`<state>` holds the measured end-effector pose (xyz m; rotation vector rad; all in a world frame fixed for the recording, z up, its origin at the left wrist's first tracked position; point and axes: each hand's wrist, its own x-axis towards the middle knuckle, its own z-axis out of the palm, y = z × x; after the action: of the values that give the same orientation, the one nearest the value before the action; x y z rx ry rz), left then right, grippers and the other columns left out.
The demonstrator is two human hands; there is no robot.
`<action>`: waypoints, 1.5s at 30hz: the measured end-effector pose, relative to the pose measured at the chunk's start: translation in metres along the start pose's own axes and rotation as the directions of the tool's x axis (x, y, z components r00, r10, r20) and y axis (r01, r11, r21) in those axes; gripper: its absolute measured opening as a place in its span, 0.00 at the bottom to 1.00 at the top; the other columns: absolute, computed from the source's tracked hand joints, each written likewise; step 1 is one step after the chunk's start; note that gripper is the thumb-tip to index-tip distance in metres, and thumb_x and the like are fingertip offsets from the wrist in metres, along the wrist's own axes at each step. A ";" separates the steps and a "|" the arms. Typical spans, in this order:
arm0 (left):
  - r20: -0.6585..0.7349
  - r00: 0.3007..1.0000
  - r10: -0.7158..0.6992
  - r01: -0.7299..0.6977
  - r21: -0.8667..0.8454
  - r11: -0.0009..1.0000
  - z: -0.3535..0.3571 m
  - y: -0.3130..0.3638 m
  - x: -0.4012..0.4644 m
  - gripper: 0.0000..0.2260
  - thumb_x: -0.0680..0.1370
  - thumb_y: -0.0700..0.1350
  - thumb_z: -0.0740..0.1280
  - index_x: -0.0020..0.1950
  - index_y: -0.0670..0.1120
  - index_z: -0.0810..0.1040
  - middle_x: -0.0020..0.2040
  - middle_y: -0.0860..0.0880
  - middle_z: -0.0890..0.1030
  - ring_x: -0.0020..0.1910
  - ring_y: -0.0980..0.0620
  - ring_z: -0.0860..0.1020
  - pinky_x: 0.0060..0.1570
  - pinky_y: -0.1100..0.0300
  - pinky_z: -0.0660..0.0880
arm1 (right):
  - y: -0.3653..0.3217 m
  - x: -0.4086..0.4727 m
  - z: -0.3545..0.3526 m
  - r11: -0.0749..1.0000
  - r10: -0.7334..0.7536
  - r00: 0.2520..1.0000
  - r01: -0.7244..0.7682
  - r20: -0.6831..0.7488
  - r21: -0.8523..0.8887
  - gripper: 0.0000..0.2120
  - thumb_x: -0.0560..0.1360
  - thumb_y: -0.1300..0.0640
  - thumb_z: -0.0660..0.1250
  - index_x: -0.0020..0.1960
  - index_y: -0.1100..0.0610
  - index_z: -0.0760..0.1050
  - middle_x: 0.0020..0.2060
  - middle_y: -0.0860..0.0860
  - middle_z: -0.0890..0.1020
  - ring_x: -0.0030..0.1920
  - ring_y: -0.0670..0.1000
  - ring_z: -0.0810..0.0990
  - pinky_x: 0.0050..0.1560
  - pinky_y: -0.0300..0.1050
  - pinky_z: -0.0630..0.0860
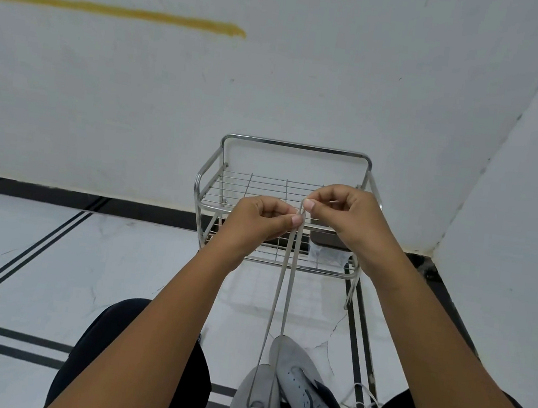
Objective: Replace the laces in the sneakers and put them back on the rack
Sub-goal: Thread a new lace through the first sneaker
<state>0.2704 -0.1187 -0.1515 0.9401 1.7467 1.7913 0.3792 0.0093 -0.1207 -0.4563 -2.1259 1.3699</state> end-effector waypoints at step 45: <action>-0.145 0.976 0.165 -0.106 0.349 0.931 -0.006 -0.028 0.011 0.04 0.76 0.45 0.71 0.42 0.51 0.78 0.38 0.57 0.80 0.38 0.61 0.77 0.44 0.66 0.74 | 0.049 -0.013 0.026 0.974 0.211 0.954 -0.186 0.215 -0.132 0.07 0.75 0.53 0.71 0.48 0.57 0.81 0.47 0.55 0.84 0.44 0.45 0.80 0.44 0.39 0.76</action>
<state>0.2548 -0.1119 -0.1772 1.0924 2.2005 1.7297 0.3724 0.0038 -0.1769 -0.5968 -2.4065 1.4803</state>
